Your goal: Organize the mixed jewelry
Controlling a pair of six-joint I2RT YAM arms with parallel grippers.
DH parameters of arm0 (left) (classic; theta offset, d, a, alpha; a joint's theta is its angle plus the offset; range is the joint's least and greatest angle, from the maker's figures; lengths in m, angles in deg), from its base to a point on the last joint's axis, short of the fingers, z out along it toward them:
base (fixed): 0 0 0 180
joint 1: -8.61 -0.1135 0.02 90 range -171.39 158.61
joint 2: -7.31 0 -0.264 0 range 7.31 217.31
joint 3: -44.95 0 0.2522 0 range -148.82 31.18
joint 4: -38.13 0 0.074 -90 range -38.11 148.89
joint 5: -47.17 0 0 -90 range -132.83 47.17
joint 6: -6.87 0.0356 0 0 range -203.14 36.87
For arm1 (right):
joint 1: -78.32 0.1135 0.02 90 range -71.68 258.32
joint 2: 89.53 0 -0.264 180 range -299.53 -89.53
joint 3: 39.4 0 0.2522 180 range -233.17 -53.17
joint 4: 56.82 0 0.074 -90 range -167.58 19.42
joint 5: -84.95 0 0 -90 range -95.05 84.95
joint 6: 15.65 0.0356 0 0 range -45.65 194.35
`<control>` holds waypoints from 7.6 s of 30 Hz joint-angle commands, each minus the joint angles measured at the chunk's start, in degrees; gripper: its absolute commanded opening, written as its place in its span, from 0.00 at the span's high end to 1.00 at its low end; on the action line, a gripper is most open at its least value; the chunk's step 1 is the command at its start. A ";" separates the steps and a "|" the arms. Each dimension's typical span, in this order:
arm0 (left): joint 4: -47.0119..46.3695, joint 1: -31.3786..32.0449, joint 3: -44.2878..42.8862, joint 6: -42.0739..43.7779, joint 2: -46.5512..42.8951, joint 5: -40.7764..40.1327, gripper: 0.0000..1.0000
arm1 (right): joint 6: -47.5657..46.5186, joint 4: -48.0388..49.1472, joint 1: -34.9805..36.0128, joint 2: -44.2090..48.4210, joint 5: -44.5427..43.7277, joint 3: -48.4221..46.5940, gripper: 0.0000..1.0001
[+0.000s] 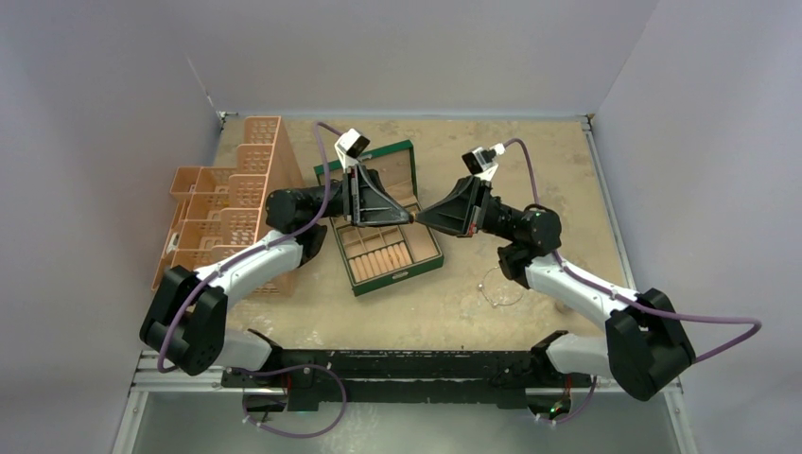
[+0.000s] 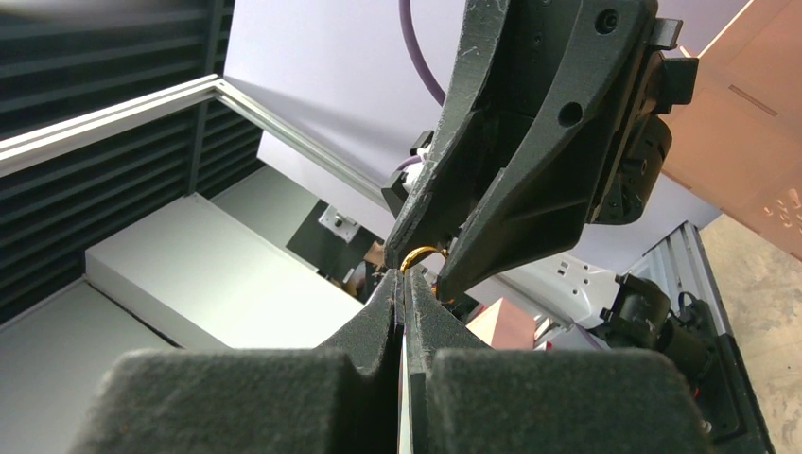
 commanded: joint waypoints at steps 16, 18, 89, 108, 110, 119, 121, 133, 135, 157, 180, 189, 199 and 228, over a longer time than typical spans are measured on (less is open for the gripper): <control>8.25 0.33 1.84 10.09 -4.74 -5.83 1.00 | -6.18 -4.85 0.09 5.06 -2.36 2.10 0.57; 13.35 0.30 3.06 13.96 -6.76 -8.50 1.00 | -12.56 -10.24 0.05 6.51 -3.90 1.54 0.49; 16.71 0.26 7.84 19.18 -6.83 -16.69 1.00 | -29.45 -32.34 0.90 8.68 -15.44 -3.62 0.96; 69.44 0.30 6.29 43.47 -29.57 -44.72 0.32 | -50.60 -65.98 5.52 3.77 -27.00 -15.10 1.00; 75.94 0.29 4.45 46.97 -30.85 -47.85 0.31 | -53.19 -70.38 8.54 0.93 -30.66 -17.63 1.00; 94.15 0.30 -6.48 62.82 -31.30 -56.06 0.30 | -60.27 -88.40 17.80 -11.70 -39.88 -28.00 1.00; 95.17 0.30 -7.20 65.27 -32.15 -57.46 0.30 | -61.48 -92.68 19.58 -14.39 -42.67 -30.34 1.00; 96.94 0.29 -6.83 70.97 -35.06 -66.49 0.29 | -61.75 -101.90 23.74 -26.10 -52.87 -37.09 1.00; 96.94 0.27 -6.50 70.92 -35.04 -66.59 0.29 | -61.60 -102.32 23.85 -26.83 -53.87 -37.84 1.00; 96.59 0.30 -5.55 70.39 -35.24 -66.15 0.29 | -63.40 -102.26 24.23 -32.15 -57.04 -39.93 1.00; 96.60 0.30 -5.45 70.30 -35.12 -66.33 0.29 | -64.18 -102.20 24.81 -35.89 -58.12 -41.22 1.00; 96.65 0.30 -5.31 70.14 -35.08 -66.16 0.28 | -62.70 -103.41 24.83 -31.94 -56.92 -41.74 0.87; 96.66 0.30 -5.30 70.15 -35.06 -66.06 0.28 | -62.42 -103.60 24.83 -31.49 -57.22 -41.56 0.84; 96.60 0.30 -5.31 69.97 -35.00 -65.89 0.28 | -61.88 -105.03 24.83 -30.04 -55.83 -39.97 0.98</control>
